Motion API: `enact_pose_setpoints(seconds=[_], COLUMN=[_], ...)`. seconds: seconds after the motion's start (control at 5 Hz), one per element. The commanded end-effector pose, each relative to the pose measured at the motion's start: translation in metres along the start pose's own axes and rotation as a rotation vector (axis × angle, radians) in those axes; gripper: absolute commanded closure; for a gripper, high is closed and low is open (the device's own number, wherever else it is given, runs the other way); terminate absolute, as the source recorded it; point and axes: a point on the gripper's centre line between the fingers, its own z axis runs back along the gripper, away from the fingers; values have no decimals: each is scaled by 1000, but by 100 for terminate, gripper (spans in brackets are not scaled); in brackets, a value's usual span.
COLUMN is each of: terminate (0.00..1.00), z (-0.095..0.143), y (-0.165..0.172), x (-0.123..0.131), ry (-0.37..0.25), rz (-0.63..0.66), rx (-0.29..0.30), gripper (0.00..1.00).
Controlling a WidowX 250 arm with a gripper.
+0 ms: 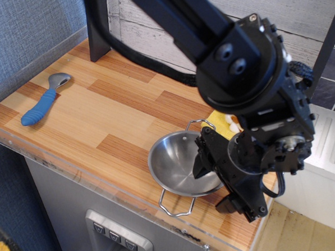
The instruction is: Move the bowl to in front of the yellow cloth
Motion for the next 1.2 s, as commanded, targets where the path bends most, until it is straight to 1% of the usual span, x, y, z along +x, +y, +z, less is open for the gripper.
enact_pose_setpoints(seconds=[0.0,0.2,0.4,0.6,0.8,1.0], terminate=[0,0,0,0,0,0], z=[29,46,67,75,79,79], y=[17,20,33,45,50,50], x=[-6,-10,-17,-22,-26,-26], ry=[-65,-109,-183,-261,-300,-300], rz=[29,26,99,184,215,215], rx=[-12,-68,-164,-295,-358,-358], gripper=[0,0,0,0,0,0])
